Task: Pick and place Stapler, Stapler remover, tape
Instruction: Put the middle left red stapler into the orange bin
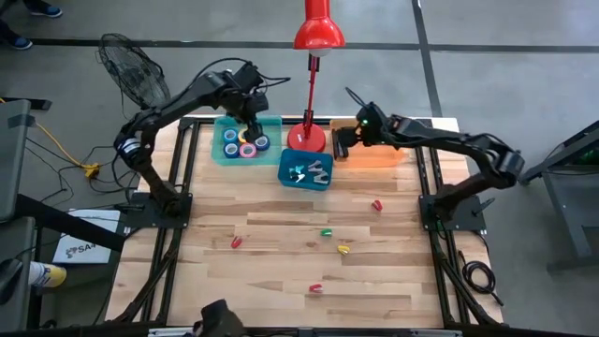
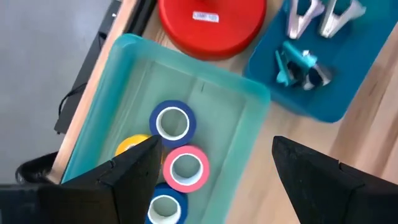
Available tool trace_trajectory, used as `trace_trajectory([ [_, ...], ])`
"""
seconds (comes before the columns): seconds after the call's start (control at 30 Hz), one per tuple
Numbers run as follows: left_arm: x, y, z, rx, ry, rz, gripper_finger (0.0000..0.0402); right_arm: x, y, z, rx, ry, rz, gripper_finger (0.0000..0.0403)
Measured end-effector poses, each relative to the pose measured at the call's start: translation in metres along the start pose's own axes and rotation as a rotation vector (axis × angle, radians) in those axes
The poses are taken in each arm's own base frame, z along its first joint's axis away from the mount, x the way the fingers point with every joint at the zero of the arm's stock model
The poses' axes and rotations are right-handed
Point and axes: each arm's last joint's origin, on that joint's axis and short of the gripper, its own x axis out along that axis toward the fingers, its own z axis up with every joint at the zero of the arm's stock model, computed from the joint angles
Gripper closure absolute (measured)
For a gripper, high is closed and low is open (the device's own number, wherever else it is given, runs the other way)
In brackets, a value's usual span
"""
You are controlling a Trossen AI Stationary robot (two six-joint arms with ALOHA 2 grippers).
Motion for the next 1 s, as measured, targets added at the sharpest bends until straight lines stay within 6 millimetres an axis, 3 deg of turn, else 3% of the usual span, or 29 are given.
trace_trajectory([
  [0.2,-0.023,-0.006,-0.008,-0.132,-0.03,0.007,0.0104,-0.038,-0.003,0.005,-0.067,-0.054,0.053,0.0137],
  [0.4,-0.025,-0.023,-0.018,-0.209,0.031,0.039,0.0104,-0.08,-0.001,0.001,-0.204,-0.126,0.146,0.0137],
  [0.7,0.003,-0.077,-0.058,-0.362,0.165,0.082,0.0104,-0.128,-0.007,-0.018,-0.337,-0.158,0.196,0.0137],
  [1.0,0.029,-0.143,-0.105,-0.408,0.301,0.093,0.0104,-0.147,-0.014,-0.033,-0.455,-0.147,0.192,0.0137],
])
